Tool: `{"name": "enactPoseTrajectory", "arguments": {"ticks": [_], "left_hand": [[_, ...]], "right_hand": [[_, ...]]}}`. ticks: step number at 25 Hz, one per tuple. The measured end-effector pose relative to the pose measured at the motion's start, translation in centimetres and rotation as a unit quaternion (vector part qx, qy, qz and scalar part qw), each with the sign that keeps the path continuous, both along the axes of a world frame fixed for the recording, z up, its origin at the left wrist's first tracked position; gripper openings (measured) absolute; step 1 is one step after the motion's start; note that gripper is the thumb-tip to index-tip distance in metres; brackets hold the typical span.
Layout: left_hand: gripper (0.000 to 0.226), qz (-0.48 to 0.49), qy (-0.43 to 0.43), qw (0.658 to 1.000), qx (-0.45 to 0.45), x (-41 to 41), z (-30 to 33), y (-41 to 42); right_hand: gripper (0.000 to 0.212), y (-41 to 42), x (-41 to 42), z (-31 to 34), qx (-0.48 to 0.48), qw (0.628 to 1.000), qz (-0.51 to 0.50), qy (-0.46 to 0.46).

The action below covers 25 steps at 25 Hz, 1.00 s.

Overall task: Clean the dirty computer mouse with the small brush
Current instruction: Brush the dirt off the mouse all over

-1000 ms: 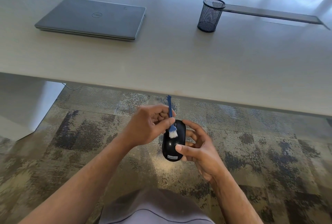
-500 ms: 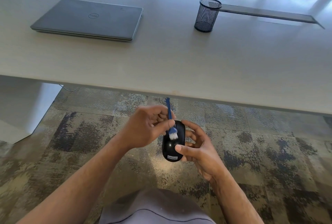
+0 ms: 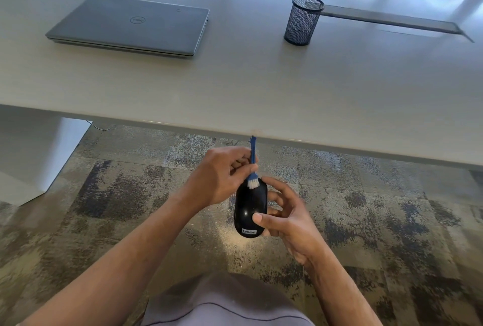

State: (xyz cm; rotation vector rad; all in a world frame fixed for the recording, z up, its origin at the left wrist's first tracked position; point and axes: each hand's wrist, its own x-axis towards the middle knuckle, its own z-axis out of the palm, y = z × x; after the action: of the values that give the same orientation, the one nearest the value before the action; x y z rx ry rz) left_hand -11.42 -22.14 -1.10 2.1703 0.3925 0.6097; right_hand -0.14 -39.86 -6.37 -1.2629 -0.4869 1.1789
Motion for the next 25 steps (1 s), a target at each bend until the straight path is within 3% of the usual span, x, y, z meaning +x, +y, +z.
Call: {"name": "enactPoseTrajectory", "arguments": {"ticks": [7,12,15,18,25], "left_hand": [[0.014,0.076,-0.015,0.996,-0.04,-0.3,-1.0,0.9],[0.013,-0.016,-0.038,0.989,-0.141,-0.8,-0.1,0.7],[0.013,-0.101,-0.01,0.987,-0.128,-0.8,0.3,0.2],[0.013,-0.123,0.02,0.986,-0.114,-0.5,0.5,-0.2],[0.015,-0.007,0.028,0.999,0.031,0.9,0.4,0.3]], "right_hand": [[0.083,-0.4,0.1,-0.5,0.003,1.0,-0.011,0.015],[0.068,-0.2,0.1,-0.3,-0.003,1.0,0.0,-0.001],[0.063,-0.1,0.0,0.1,-0.005,1.0,0.003,0.001],[0.061,0.1,-0.1,0.3,-0.001,1.0,0.005,0.007],[0.079,0.1,-0.4,-0.8,-0.012,1.0,0.002,0.014]]}}
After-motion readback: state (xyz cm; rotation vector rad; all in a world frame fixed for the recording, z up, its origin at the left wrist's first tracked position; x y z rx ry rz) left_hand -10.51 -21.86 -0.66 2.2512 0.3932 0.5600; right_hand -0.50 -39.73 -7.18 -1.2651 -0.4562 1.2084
